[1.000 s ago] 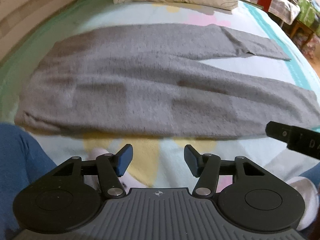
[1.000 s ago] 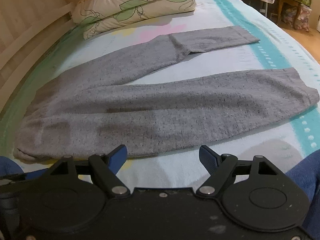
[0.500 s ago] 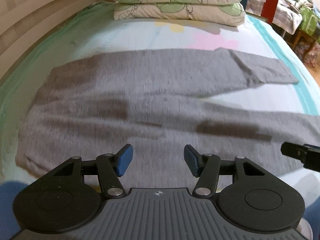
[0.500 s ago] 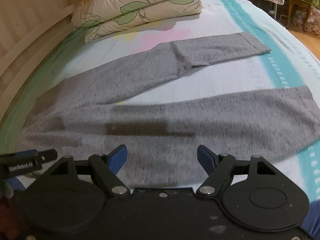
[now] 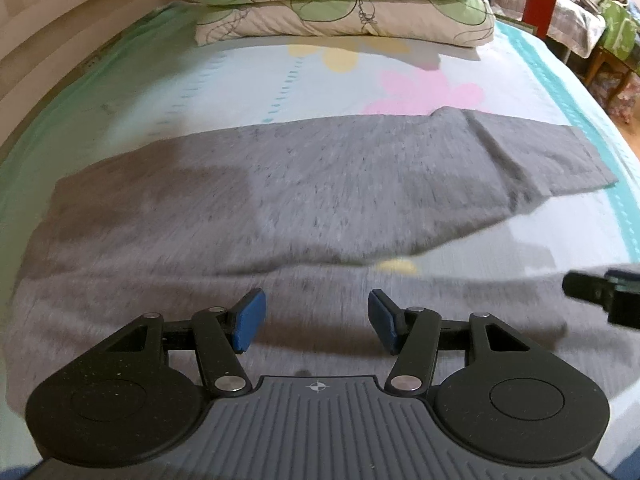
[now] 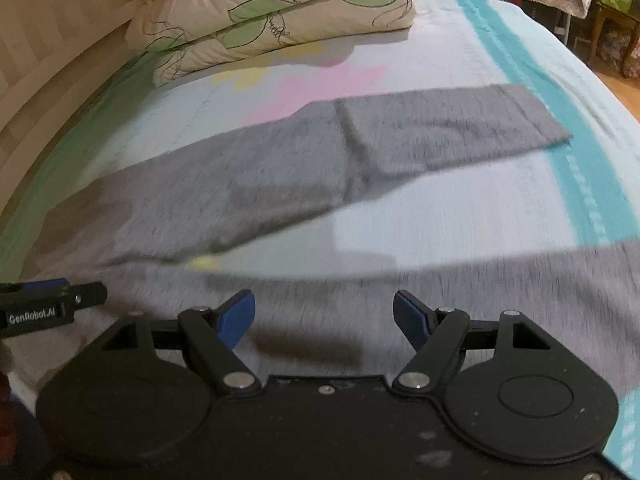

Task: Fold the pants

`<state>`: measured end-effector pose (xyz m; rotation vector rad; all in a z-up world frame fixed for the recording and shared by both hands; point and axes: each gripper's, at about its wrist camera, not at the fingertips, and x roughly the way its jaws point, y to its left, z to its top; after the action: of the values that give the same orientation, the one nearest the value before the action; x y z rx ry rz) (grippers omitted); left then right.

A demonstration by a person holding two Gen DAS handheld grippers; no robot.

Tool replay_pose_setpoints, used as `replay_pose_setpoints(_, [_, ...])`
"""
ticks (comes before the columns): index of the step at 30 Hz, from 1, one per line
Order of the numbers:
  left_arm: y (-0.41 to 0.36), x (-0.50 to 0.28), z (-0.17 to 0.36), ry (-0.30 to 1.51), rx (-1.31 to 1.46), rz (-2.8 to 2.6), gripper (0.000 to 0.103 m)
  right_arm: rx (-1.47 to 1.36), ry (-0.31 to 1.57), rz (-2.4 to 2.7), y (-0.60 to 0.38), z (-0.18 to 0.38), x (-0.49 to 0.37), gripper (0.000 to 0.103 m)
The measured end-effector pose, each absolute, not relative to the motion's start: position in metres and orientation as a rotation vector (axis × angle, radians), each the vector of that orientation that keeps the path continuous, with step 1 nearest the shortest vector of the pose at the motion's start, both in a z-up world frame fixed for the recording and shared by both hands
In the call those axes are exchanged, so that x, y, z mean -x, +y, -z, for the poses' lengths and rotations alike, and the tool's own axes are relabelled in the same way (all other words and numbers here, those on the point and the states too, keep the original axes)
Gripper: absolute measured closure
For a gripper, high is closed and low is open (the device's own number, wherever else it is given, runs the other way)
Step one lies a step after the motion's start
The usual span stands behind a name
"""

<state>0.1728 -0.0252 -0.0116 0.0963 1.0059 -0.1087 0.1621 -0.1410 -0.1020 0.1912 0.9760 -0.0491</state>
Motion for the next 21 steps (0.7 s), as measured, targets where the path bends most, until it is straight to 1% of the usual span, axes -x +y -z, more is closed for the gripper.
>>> replay_pose_setpoints(9, [-0.027, -0.237, 0.042, 1.055, -0.093, 0.098, 0.047, -0.108, 0.9, 0.009, -0.166, 0.112, -0.276, 0.028])
replay_pose_setpoints(15, [-0.019, -0.266, 0.062, 1.089, -0.071, 0.075, 0.048, -0.133, 0.908, -0.05, -0.195, 0.132, -0.371, 0.027])
replay_pose_setpoints(18, [-0.017, -0.272, 0.071, 1.106, -0.072, 0.073, 0.047, -0.071, 0.926, -0.127, -0.195, 0.145, -0.408, 0.026])
replay_pose_setpoints(21, [-0.017, -0.272, 0.073, 1.089, -0.09, 0.083, 0.047, 0.068, 0.949, -0.195, -0.191, 0.159, -0.433, 0.026])
